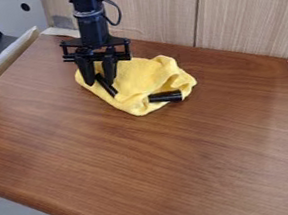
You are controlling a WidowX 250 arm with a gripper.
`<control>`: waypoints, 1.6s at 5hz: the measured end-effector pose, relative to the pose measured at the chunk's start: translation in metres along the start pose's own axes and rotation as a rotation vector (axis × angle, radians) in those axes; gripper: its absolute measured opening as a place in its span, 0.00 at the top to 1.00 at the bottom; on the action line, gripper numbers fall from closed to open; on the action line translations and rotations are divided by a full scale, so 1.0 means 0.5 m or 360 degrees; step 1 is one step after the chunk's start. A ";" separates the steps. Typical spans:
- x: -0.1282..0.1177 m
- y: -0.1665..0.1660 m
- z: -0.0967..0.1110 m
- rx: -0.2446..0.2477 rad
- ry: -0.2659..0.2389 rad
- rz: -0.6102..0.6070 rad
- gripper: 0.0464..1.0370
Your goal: Move the cloth to the bottom edge of the table
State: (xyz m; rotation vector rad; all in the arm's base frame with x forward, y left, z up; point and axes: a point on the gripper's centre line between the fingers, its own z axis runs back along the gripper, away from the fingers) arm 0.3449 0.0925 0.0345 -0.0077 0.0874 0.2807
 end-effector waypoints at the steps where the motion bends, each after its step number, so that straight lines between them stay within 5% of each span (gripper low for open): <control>1: 0.004 -0.001 0.000 0.0004 -0.0020 -0.0007 0.88; 2: 0.002 -0.002 -0.005 0.0009 -0.0022 -0.0002 0.98; 4: 0.001 -0.001 -0.006 0.0011 -0.0020 -0.0035 0.99; 5: -0.002 -0.004 0.018 -0.0002 -0.0063 -0.0055 0.99; 6: -0.017 -0.007 0.087 -0.0023 -0.0193 -0.0085 0.99; 8: -0.106 0.009 0.147 -0.0063 -0.0294 -0.0091 0.99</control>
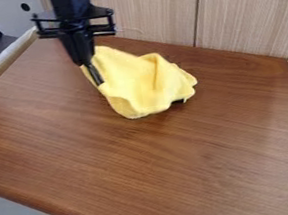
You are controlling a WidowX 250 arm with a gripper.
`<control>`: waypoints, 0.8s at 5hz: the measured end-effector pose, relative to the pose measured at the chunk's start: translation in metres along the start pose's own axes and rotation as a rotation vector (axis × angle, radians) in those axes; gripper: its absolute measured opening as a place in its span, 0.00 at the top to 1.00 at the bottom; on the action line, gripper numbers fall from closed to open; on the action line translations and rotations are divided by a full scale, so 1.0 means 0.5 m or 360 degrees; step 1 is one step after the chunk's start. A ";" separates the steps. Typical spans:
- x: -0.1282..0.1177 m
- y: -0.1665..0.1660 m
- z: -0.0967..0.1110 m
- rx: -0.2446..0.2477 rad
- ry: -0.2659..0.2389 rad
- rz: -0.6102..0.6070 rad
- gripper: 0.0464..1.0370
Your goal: Move the cloth to the bottom edge of the table
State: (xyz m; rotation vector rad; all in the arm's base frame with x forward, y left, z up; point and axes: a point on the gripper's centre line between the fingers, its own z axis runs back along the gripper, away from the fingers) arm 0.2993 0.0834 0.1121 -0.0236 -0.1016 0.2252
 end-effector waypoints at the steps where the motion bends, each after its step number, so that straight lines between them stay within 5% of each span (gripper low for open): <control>1: -0.048 -0.002 -0.006 -0.0005 0.0046 -0.0026 0.99; 4: -0.226 -0.021 -0.074 0.0026 0.0326 -0.0171 0.99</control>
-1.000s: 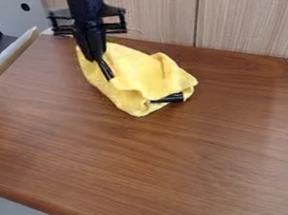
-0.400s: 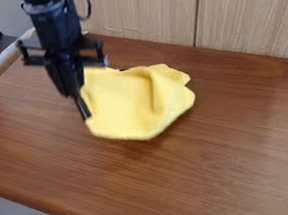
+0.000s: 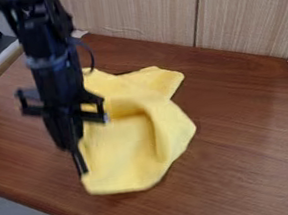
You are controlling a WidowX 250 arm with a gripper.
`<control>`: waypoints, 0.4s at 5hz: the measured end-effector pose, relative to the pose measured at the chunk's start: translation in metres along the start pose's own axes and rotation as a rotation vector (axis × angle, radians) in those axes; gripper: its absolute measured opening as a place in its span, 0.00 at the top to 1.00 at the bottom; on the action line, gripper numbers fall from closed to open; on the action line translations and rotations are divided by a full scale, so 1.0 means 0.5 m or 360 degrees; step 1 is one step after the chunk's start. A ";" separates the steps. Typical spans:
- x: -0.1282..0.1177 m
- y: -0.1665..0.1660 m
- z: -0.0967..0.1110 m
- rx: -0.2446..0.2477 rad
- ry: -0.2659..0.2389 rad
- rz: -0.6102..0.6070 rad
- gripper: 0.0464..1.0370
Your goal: Move the cloth to the bottom edge of the table
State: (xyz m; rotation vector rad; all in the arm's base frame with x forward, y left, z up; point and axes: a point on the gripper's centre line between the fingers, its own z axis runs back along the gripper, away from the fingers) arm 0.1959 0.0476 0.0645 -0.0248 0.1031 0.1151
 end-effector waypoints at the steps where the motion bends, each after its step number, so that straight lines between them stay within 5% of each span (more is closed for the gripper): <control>1: -0.046 -0.017 -0.028 0.0025 0.0076 0.0002 0.99; 2: -0.065 -0.018 -0.048 0.0033 0.0103 0.0033 0.97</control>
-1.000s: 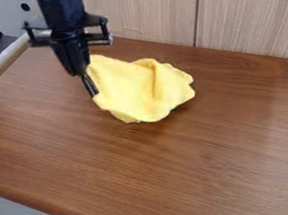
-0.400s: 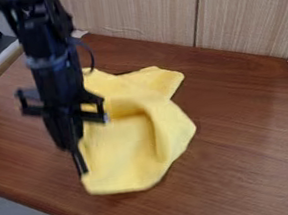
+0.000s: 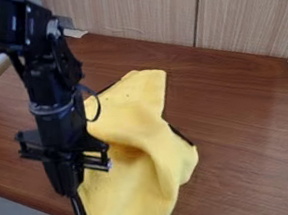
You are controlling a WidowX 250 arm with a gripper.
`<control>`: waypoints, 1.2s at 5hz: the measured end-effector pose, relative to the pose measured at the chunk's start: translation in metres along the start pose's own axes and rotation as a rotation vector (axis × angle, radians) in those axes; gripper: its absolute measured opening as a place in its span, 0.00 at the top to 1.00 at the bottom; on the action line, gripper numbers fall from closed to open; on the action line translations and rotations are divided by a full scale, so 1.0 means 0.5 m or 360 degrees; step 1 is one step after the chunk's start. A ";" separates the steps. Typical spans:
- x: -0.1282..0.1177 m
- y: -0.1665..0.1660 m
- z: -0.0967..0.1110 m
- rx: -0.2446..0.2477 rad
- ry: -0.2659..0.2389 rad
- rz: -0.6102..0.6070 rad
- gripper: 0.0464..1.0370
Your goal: Move the cloth to the bottom edge of the table
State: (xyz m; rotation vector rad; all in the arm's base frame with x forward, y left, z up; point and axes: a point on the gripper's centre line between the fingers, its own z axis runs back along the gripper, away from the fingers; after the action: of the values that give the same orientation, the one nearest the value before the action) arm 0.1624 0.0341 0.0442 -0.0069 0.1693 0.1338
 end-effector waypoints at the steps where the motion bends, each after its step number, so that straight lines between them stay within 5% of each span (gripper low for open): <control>1: -0.002 0.008 -0.006 0.0045 0.0035 0.0032 0.82; 3: 0.011 0.000 0.013 0.0142 0.0037 -0.0054 0.25; 4: 0.016 -0.008 0.033 0.0206 0.0006 -0.0137 0.04; 6: 0.042 -0.007 0.101 0.0232 -0.0167 -0.0258 0.04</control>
State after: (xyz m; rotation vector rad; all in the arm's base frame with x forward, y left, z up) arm 0.1918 0.0344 0.0903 0.1312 0.0729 -0.0404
